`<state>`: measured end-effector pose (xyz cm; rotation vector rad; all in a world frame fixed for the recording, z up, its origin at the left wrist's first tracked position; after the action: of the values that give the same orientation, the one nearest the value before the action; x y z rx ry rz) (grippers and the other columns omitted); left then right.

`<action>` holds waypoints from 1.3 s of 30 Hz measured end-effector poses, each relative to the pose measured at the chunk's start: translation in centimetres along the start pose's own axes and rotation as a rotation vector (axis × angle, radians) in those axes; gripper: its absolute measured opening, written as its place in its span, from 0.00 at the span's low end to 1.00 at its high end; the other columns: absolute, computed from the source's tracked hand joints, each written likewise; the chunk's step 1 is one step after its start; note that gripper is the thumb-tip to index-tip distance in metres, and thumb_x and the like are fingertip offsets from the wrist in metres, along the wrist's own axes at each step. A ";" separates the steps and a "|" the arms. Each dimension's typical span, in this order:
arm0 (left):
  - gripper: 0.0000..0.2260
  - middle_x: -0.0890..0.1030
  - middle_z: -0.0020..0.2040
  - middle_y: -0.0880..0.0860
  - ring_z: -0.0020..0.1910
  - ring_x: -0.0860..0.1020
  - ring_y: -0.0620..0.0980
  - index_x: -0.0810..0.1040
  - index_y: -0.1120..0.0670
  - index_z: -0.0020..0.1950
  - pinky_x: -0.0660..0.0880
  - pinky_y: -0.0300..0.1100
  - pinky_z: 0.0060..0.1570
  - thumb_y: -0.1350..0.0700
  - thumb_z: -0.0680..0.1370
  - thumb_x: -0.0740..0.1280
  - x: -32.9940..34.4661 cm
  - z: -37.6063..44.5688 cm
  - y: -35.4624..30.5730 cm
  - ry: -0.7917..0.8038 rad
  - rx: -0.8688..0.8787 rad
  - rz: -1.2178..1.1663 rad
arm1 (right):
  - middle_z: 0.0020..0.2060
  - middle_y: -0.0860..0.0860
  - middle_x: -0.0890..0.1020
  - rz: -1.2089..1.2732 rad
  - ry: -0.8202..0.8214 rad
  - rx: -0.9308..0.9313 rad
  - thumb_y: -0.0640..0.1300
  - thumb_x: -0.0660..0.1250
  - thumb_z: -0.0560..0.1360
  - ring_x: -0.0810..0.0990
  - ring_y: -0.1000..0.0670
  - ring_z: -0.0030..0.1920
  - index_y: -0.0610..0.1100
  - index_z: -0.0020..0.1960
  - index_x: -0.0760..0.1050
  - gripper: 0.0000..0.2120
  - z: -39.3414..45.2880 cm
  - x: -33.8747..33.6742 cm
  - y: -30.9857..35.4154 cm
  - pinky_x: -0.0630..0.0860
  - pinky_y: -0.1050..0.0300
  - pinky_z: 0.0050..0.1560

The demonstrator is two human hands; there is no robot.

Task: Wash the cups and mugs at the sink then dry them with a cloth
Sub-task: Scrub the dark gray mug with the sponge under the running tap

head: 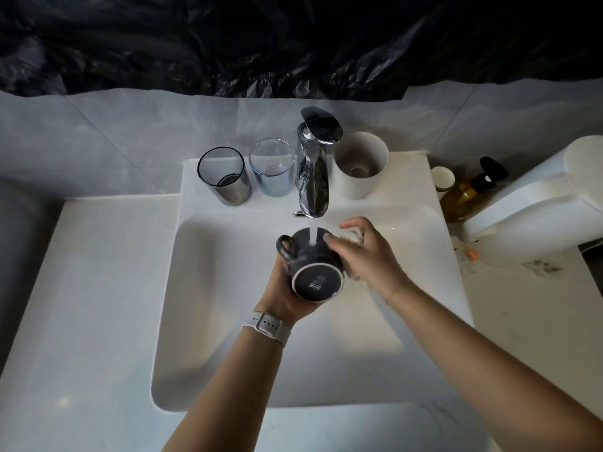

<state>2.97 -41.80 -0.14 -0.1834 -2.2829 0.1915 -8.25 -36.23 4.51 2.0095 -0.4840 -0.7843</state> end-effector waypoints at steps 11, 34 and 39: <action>0.25 0.82 0.53 0.56 0.54 0.80 0.56 0.78 0.55 0.58 0.77 0.48 0.53 0.35 0.79 0.57 -0.1 0.5 1.1 0.010 0.060 -0.050 | 0.59 0.48 0.74 -0.072 0.019 -0.699 0.38 0.62 0.78 0.77 0.50 0.59 0.40 0.67 0.72 0.17 -4.7 1.2 3.2 0.76 0.52 0.59; 0.22 0.81 0.56 0.55 0.59 0.78 0.54 0.74 0.51 0.62 0.74 0.49 0.59 0.36 0.81 0.57 -2.0 0.8 1.3 -0.070 0.257 -0.032 | 0.53 0.54 0.80 -0.009 0.281 -0.529 0.36 0.66 0.74 0.77 0.60 0.57 0.37 0.56 0.81 0.12 -2.2 4.0 3.1 0.71 0.65 0.60; 0.23 0.78 0.58 0.57 0.58 0.77 0.56 0.76 0.53 0.59 0.72 0.51 0.60 0.36 0.79 0.56 -2.0 0.1 0.6 -0.051 0.290 -0.039 | 0.58 0.44 0.79 0.184 0.269 -0.345 0.33 0.66 0.76 0.77 0.55 0.59 0.34 0.58 0.79 0.12 -1.6 3.2 0.9 0.73 0.63 0.59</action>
<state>4.24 -41.60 -1.84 0.0172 -2.2763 0.5073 -4.86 -37.64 4.79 1.6881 -0.3439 -0.4402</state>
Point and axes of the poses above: each hand's wrist, its own z-axis towards the middle knuckle, its own x-axis out of the palm, y = z × x, the point moved 7 cm from there along z, towards the middle knuckle
